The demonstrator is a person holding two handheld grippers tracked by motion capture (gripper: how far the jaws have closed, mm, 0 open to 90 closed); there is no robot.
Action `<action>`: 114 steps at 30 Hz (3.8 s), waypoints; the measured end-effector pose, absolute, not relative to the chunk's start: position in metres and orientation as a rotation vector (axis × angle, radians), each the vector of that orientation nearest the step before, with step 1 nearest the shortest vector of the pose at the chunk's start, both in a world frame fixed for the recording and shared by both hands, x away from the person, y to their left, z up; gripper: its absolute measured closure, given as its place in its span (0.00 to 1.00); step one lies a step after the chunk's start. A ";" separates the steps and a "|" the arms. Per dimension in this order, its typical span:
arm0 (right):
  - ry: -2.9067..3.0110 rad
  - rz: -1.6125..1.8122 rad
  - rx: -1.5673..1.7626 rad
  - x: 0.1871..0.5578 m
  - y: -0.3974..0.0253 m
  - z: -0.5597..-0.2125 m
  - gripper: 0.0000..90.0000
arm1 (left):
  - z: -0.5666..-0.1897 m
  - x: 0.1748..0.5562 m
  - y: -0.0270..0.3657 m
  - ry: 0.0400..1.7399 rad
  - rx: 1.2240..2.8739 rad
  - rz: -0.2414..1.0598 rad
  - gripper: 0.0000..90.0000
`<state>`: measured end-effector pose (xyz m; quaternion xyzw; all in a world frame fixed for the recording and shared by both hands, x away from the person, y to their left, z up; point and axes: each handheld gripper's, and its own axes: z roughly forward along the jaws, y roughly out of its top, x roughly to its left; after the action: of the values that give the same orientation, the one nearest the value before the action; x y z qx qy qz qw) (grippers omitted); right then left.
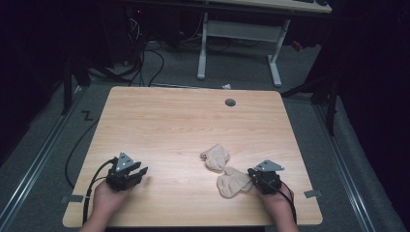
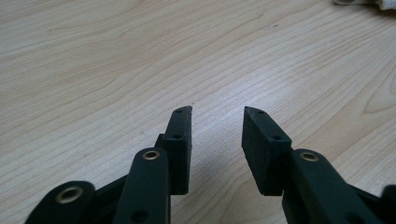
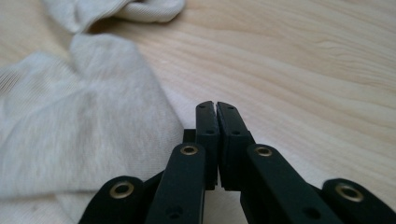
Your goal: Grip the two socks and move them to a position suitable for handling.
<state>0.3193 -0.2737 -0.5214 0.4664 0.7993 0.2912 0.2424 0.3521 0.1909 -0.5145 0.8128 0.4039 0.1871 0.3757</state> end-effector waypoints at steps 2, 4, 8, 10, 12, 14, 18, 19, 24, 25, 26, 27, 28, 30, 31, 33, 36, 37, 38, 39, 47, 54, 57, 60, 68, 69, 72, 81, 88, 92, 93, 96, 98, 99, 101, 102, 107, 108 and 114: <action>2.209 0.791 1.257 0.316 -0.270 -0.523 0.98 | -0.514 0.352 0.191 1.037 2.075 0.479 0.70; 2.228 0.795 1.238 0.313 -0.266 -0.523 0.98 | -0.514 0.352 0.191 1.037 2.074 0.480 0.70; 2.255 0.808 1.203 0.308 -0.257 -0.522 0.98 | -0.514 0.352 0.192 1.035 2.075 0.478 0.70; 2.272 0.813 1.188 0.307 -0.252 -0.521 0.98 | -0.514 0.352 0.192 1.035 2.076 0.478 0.70; 2.289 0.834 1.176 0.305 -0.247 -0.520 0.97 | -0.514 0.352 0.192 1.032 2.080 0.475 0.70; 2.307 0.849 1.153 0.304 -0.241 -0.520 0.97 | -0.515 0.351 0.190 1.030 2.085 0.465 0.69; 2.348 0.859 1.106 0.301 -0.227 -0.519 0.97 | -0.515 0.350 0.188 1.021 2.089 0.461 0.69; 2.358 0.863 1.099 0.300 -0.223 -0.519 0.96 | -0.515 0.350 0.187 1.018 2.091 0.463 0.69; 2.397 0.884 1.047 0.299 -0.207 -0.519 0.95 | -0.514 0.349 0.185 1.008 2.091 0.459 0.69; 2.397 0.877 1.042 0.298 -0.205 -0.519 0.94 | -0.514 0.349 0.186 1.006 2.091 0.460 0.69; 2.393 0.882 1.032 0.297 -0.204 -0.518 0.94 | -0.513 0.348 0.185 1.007 2.084 0.458 0.69; 2.388 0.887 1.030 0.295 -0.204 -0.515 0.94 | -0.513 0.348 0.185 1.005 2.083 0.455 0.69; 2.384 0.894 1.030 0.294 -0.205 -0.513 0.95 | -0.513 0.348 0.184 1.003 2.081 0.458 0.69; 2.385 0.903 1.035 0.291 -0.207 -0.511 0.97 | -0.512 0.347 0.184 1.005 2.078 0.455 0.69; 2.394 0.897 1.032 0.290 -0.207 -0.511 0.98 | -0.511 0.347 0.183 1.004 2.077 0.454 0.69; 2.416 0.889 1.027 0.288 -0.205 -0.513 0.99 | -0.510 0.345 0.182 0.997 2.074 0.448 0.69; 2.440 0.879 0.994 0.288 -0.195 -0.514 0.99 | -0.509 0.342 0.179 0.988 2.077 0.432 0.69; 2.442 0.881 0.984 0.290 -0.190 -0.514 0.99 | -0.510 0.341 0.177 0.985 2.077 0.415 0.68; 2.449 0.885 0.977 0.292 -0.186 -0.515 0.99 | -0.510 0.339 0.174 0.976 2.085 0.405 0.68; 2.452 0.886 0.976 0.294 -0.180 -0.515 0.99 | -0.511 0.338 0.171 0.963 2.099 0.401 0.68; 2.498 0.911 0.862 0.317 -0.126 -0.515 0.97 | -0.515 0.330 0.151 0.915 2.142 0.318 0.69; 2.374 0.973 0.901 0.310 -0.140 -0.505 0.94 | -0.519 0.321 0.140 0.869 2.182 0.270 0.67; 2.370 1.005 0.901 0.306 -0.144 -0.505 0.92 | -0.522 0.322 0.134 0.867 2.194 0.250 0.68; 2.375 1.034 0.861 0.300 -0.137 -0.503 0.88 | -0.524 0.323 0.129 0.861 2.201 0.246 0.68; 2.409 1.098 0.784 0.312 -0.095 -0.493 0.82 | -0.515 0.310 0.128 0.850 2.203 0.296 0.74; 2.431 1.095 0.776 0.313 -0.087 -0.494 0.81 | -0.513 0.311 0.132 0.868 2.193 0.313 0.74; 2.500 1.053 0.701 0.312 -0.065 -0.502 0.77 | -0.509 0.319 0.151 0.955 2.133 0.337 0.75; 2.552 0.864 0.646 0.324 -0.033 -0.522 0.77 | -0.505 0.328 0.179 1.049 2.055 0.352 0.72; 2.505 0.905 0.666 0.324 -0.038 -0.517 0.97 | -0.506 0.329 0.177 1.043 2.068 0.356 0.71; 2.435 1.022 0.721 0.320 -0.055 -0.501 0.97 | -0.505 0.325 0.174 1.032 2.068 0.350 0.72; 2.413 1.055 0.727 0.319 -0.061 -0.498 0.97 | -0.504 0.324 0.171 1.025 2.068 0.351 0.72; 2.351 1.113 0.770 0.313 -0.078 -0.489 0.97 | -0.504 0.321 0.162 0.991 2.086 0.344 0.72; 2.324 1.139 0.802 0.312 -0.089 -0.486 0.97 | -0.505 0.318 0.155 0.966 2.097 0.331 0.73; 2.313 1.152 0.816 0.311 -0.094 -0.485 0.97 | -0.504 0.316 0.151 0.951 2.100 0.320 0.73; 2.296 1.171 0.844 0.310 -0.103 -0.484 0.97 | -0.503 0.313 0.141 0.918 2.102 0.311 0.73; 2.286 1.176 0.856 0.309 -0.106 -0.484 0.97 | -0.502 0.311 0.136 0.899 2.108 0.305 0.73; 2.247 1.194 0.903 0.305 -0.120 -0.483 0.97 | -0.500 0.306 0.105 0.802 2.112 0.248 0.74; 2.240 1.196 0.909 0.304 -0.123 -0.483 0.97 | -0.501 0.306 0.097 0.779 2.120 0.239 0.74; 2.209 1.205 0.975 0.301 -0.136 -0.485 0.97 | -0.514 0.314 0.054 0.709 2.174 0.188 0.70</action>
<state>0.3007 -0.1361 -0.4852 0.3525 0.7986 0.4355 0.2199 0.3140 0.0540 -0.5142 0.8637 0.2818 0.0747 0.4112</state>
